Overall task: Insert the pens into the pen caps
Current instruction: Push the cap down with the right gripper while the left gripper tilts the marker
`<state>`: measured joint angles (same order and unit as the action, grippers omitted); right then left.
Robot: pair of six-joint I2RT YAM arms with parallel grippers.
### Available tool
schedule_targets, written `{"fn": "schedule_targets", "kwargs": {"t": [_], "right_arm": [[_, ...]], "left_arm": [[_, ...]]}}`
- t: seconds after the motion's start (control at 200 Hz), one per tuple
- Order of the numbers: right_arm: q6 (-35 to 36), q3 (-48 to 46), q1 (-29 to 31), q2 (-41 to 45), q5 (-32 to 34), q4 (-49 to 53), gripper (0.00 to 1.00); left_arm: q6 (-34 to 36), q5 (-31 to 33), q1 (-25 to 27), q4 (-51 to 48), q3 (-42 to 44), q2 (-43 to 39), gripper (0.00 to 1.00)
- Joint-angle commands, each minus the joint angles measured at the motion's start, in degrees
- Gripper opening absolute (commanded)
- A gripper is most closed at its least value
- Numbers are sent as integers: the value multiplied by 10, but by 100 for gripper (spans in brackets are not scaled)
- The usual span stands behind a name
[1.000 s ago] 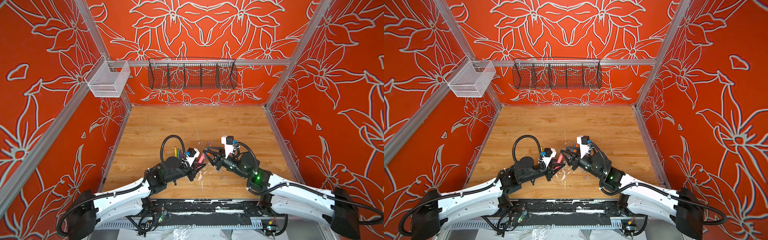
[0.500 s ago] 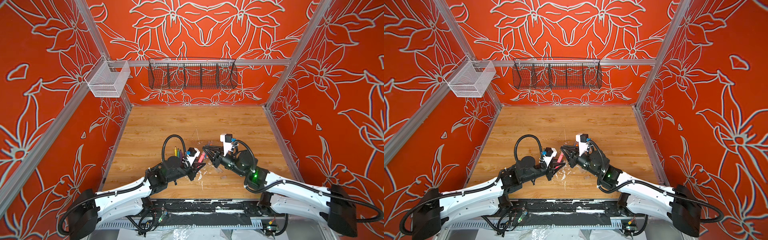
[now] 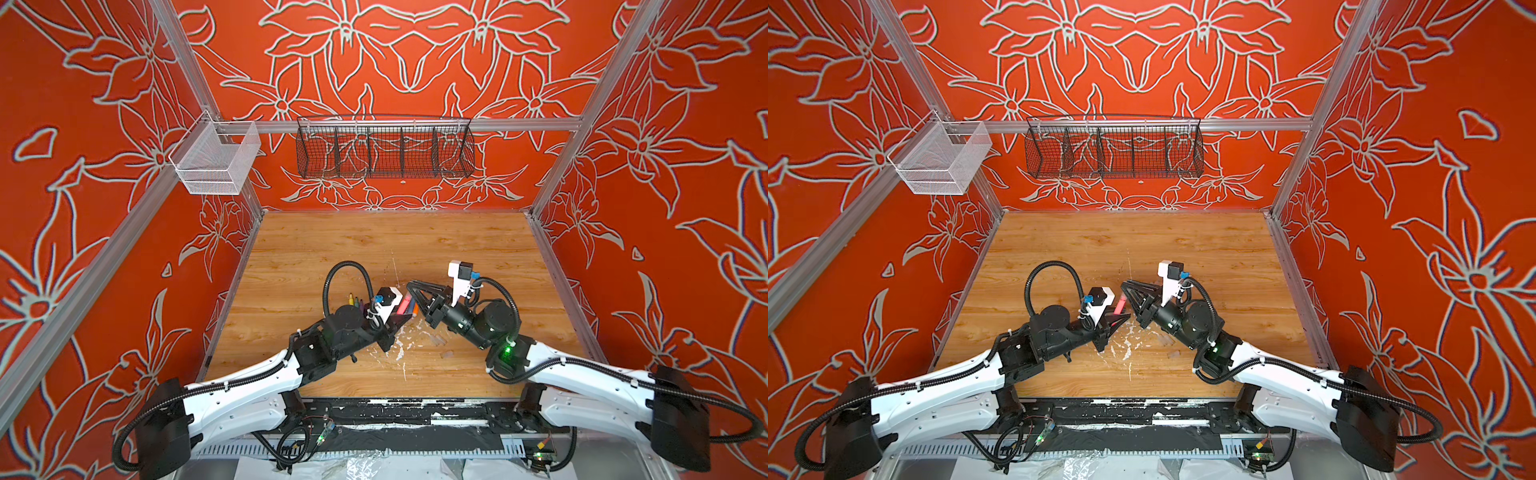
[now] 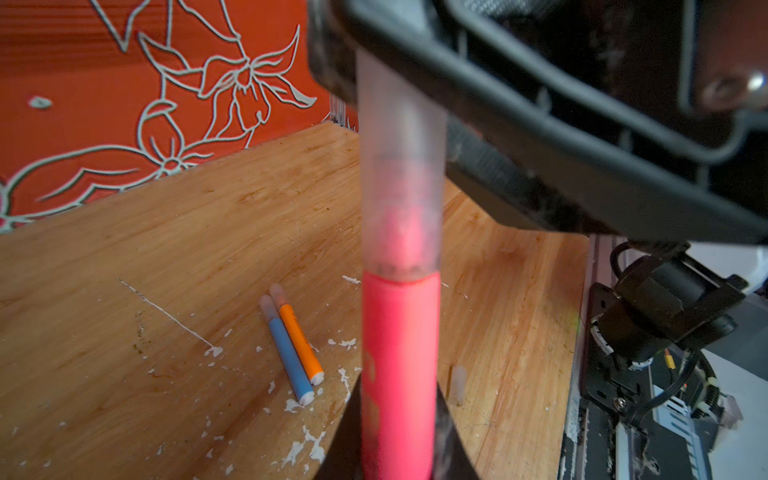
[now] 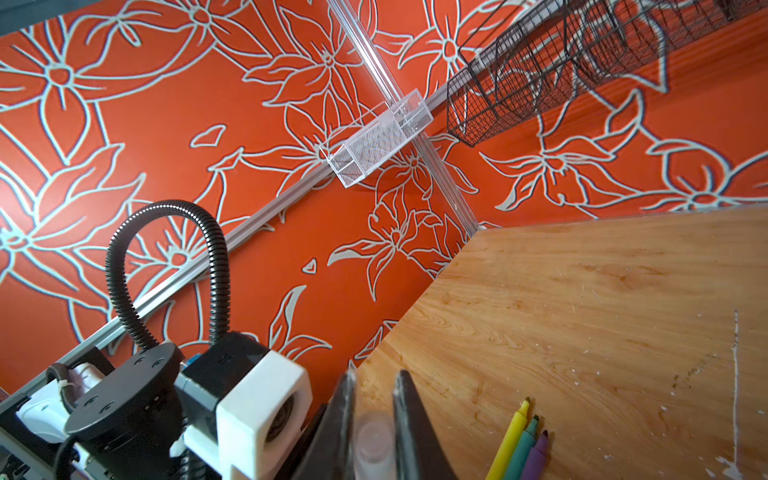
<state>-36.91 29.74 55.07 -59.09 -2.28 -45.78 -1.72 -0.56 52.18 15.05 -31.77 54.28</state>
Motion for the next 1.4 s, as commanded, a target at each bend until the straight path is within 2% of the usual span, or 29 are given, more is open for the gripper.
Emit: {"fn": "schedule_targets", "kwargs": {"t": [0.0,0.095,0.395,0.611,0.781,1.006,1.111,1.176,1.311,1.396], "right_arm": [[-19,-36,21,-30,-107,60,0],[-21,-52,26,-38,-106,54,0],[-7,-66,57,-62,-92,59,0],[-3,-52,81,-112,-95,43,0],[-2,-32,92,-141,-95,36,0],[-49,-28,99,-205,-104,-57,0],[-56,-30,99,-225,-96,-73,0],[-51,-31,99,-232,-95,-75,0],[-38,-42,99,-225,-89,-78,0],[-36,-50,99,-216,-84,-75,0]], "left_arm": [[50,23,-1,99,-71,-2,0],[57,16,-8,78,-101,1,0],[17,-78,-68,38,-160,5,0],[17,-94,-85,11,-199,15,0],[29,-76,-86,22,-199,3,0],[71,9,-86,74,-202,32,0],[81,24,-87,80,-214,39,0],[65,4,-98,66,-225,33,0],[6,-91,-143,55,-225,1,0],[-14,-116,-154,51,-224,-10,0]]}}
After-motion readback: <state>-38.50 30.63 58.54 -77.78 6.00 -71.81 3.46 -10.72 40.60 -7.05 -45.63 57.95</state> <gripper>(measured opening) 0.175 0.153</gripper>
